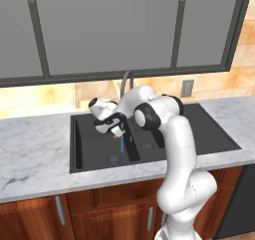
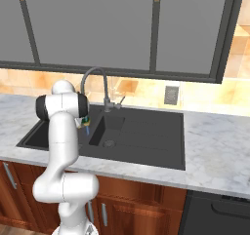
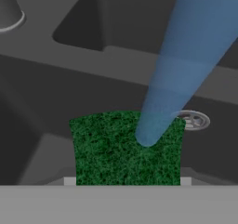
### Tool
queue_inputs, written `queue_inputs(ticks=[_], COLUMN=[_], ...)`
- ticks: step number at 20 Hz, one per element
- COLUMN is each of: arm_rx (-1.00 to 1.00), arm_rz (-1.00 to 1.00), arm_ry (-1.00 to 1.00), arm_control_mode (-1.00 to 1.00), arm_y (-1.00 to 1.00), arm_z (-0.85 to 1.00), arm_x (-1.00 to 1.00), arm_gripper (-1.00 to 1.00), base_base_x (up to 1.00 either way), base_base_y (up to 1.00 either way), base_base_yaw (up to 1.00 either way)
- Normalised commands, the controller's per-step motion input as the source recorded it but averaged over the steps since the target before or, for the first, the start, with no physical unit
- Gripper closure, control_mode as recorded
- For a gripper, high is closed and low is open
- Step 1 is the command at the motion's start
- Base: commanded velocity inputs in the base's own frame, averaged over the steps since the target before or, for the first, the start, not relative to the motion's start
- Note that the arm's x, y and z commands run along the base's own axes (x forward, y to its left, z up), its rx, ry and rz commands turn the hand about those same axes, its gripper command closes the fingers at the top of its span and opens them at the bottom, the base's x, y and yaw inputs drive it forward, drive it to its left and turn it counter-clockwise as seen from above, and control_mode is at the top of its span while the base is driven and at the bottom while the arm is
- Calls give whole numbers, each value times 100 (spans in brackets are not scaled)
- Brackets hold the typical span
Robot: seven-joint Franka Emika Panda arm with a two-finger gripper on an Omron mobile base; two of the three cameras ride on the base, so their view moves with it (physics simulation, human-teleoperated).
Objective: Soak the sponge with water for a few seconds and then drop it inside the sink.
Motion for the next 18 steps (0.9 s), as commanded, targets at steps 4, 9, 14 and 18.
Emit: queue_inputs(ticks=[4, 9, 14, 18], arm_rx=[0, 0, 0, 0], arm_rz=[0, 0, 0, 0], arm_ry=[0, 0, 0, 0], arm_control_mode=[-100, -100, -100, -100], arm_y=[0, 0, -6, -47], arm_z=[0, 0, 0, 0], arm_x=[0, 0, 0, 2], arm_gripper=[100, 100, 100, 100], base_base_x=[0, 0, 0, 0], base_base_y=[0, 0, 0, 0], base_base_yaw=[0, 0, 0, 0])
